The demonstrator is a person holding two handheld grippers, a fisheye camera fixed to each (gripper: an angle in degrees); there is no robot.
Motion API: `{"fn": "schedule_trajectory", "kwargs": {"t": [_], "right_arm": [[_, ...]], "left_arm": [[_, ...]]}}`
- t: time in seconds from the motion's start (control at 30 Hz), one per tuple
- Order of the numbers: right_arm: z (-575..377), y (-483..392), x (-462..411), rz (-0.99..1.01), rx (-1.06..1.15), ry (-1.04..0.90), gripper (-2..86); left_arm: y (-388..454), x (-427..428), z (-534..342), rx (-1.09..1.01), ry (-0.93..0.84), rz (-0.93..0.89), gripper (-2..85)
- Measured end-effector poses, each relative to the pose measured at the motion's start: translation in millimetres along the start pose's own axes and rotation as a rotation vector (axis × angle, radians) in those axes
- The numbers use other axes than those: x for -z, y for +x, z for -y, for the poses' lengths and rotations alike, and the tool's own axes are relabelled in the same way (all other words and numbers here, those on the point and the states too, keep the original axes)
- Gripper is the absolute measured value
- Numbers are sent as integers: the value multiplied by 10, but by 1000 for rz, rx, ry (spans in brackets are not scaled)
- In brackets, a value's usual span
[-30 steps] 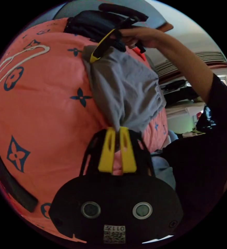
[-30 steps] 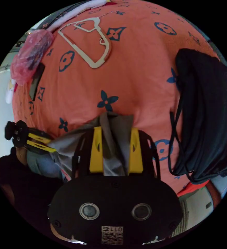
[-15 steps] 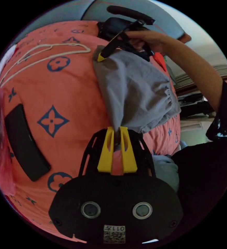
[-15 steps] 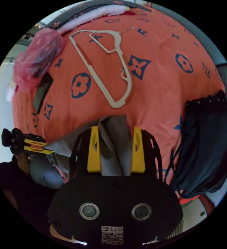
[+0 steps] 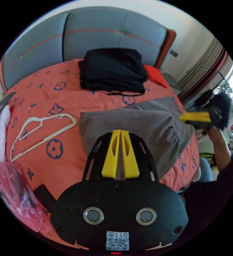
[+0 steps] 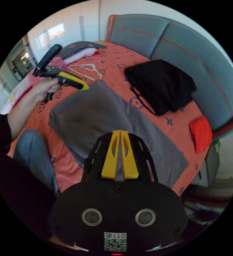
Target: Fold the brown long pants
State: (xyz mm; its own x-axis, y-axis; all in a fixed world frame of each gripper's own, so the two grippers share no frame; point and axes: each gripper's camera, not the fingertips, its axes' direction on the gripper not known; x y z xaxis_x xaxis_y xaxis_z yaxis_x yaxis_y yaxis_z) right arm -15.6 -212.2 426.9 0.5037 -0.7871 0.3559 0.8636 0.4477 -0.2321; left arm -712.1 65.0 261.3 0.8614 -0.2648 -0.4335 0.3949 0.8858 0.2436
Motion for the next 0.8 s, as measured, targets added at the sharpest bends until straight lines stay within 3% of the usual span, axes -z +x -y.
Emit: {"fn": "schedule_trajectory", "kwargs": {"t": [0.13,0.2,0.27,0.33,0.4,0.53,0.7,0.8], "right_arm": [[-903,-94,-871,-40,-178,-42,5],[-1212,-7,-944,19,-243,84,10],[-1536,171,-773,132,-273,131,26],[-1953,249,-577,114,-317,211,66],[-2464,330,-450,78,-407,239,110],[-3758,493,-400,28,-709,196,145],[-4915,671,-498,178,-948,238,128],[-5348,787,-600,335,-1084,385,118]], "left_arm": [[3,-773,312,43,-282,25,4],[-18,-634,341,98,-251,6,4],[46,-201,332,119,-96,-105,7],[188,116,295,102,-15,-126,11],[446,320,270,33,31,-181,18],[1548,217,279,-238,-35,-292,55],[2985,-427,250,-563,-210,-271,146],[3507,-614,152,-659,-307,-310,159]]}}
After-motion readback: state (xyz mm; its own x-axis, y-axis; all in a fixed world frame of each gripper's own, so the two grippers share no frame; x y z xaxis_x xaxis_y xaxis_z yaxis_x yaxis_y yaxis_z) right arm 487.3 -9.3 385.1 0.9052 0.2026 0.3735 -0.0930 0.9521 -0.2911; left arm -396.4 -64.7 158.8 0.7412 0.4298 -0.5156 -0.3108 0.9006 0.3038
